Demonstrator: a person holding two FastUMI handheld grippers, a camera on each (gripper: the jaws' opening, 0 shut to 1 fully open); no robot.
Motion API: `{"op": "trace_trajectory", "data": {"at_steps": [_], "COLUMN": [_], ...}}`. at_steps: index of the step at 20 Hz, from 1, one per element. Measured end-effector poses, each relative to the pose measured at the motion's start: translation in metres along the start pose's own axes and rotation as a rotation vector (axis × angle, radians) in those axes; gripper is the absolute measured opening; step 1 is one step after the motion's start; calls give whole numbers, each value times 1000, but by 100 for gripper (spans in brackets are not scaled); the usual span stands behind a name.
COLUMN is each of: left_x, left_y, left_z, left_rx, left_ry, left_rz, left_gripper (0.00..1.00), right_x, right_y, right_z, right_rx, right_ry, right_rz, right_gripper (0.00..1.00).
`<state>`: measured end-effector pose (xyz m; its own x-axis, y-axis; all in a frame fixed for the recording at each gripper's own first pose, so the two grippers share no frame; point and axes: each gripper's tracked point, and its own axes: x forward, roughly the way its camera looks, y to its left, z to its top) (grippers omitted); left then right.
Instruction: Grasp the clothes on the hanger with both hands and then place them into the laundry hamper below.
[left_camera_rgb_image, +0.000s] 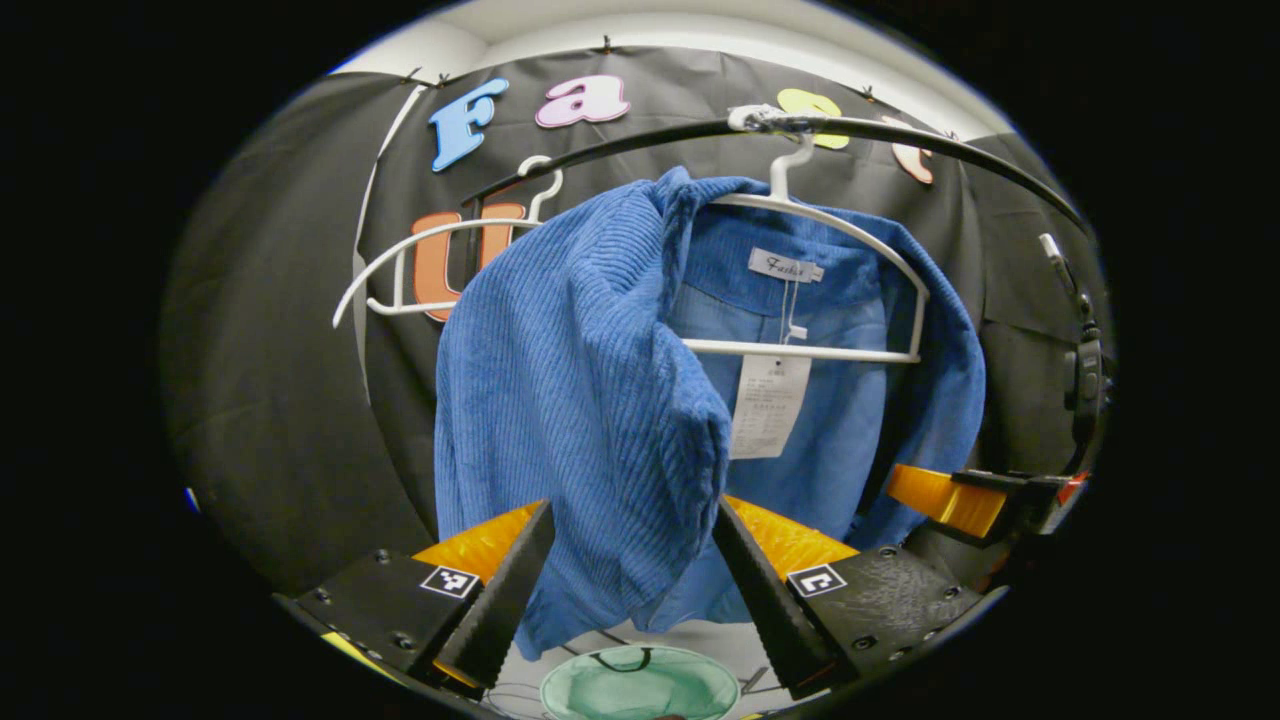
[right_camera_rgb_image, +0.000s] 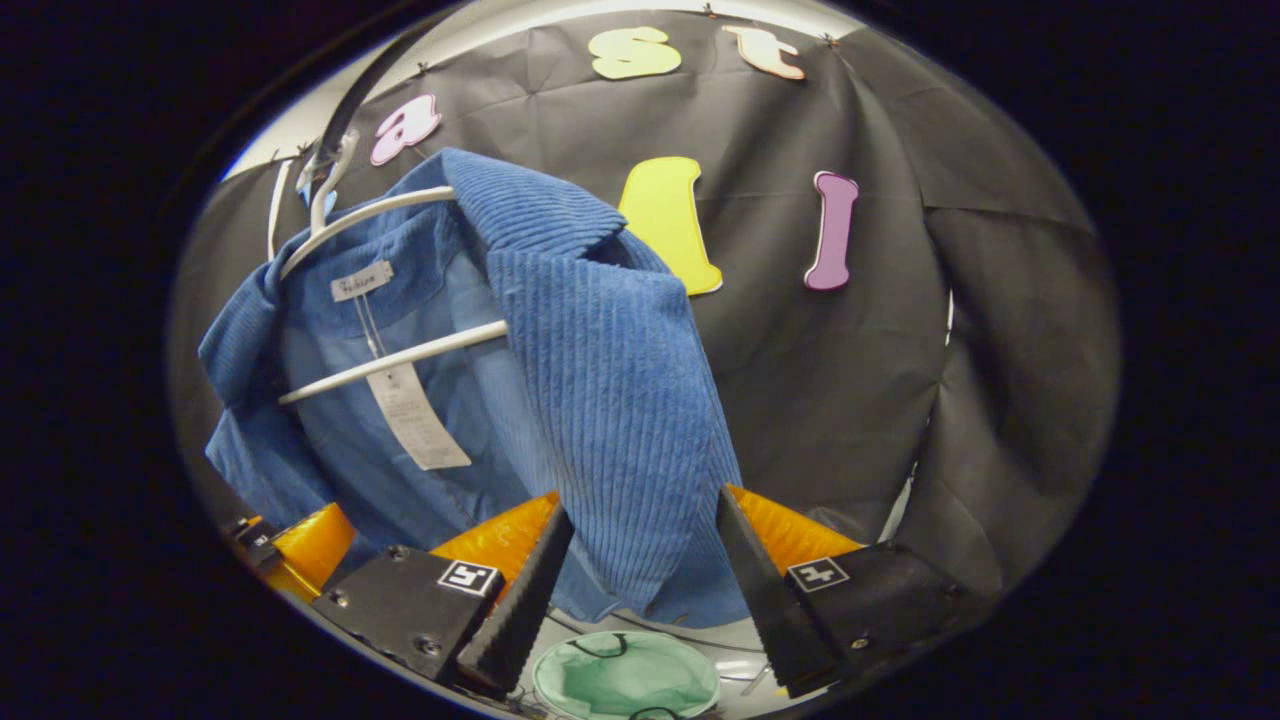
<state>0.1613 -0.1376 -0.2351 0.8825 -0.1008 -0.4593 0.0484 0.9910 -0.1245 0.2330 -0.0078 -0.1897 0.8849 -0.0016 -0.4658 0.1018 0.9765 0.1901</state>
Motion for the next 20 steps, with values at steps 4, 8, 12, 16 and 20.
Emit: {"op": "trace_trajectory", "data": {"at_steps": [4,8,12,16,20], "left_x": [17,23,16,11,3], "left_y": [11,25,32,33,49], "left_z": [2,5,13,21,51], "left_rx": [-12,-43,-105,-184,-157], "left_ry": [11,32,26,48,-14], "left_rz": [39,59,21,-59,-55], "left_gripper": [76,41,14,6,7], "right_x": [4,1,-1,0,-3], "right_y": [-3,-9,-21,-29,-43], "right_z": [11,29,38,46,71], "right_rx": [9,9,56,166,247], "right_ry": [-9,-55,-57,-25,-51], "right_rz": [28,33,57,133,146], "right_gripper": [74,51,11,10,8]}}
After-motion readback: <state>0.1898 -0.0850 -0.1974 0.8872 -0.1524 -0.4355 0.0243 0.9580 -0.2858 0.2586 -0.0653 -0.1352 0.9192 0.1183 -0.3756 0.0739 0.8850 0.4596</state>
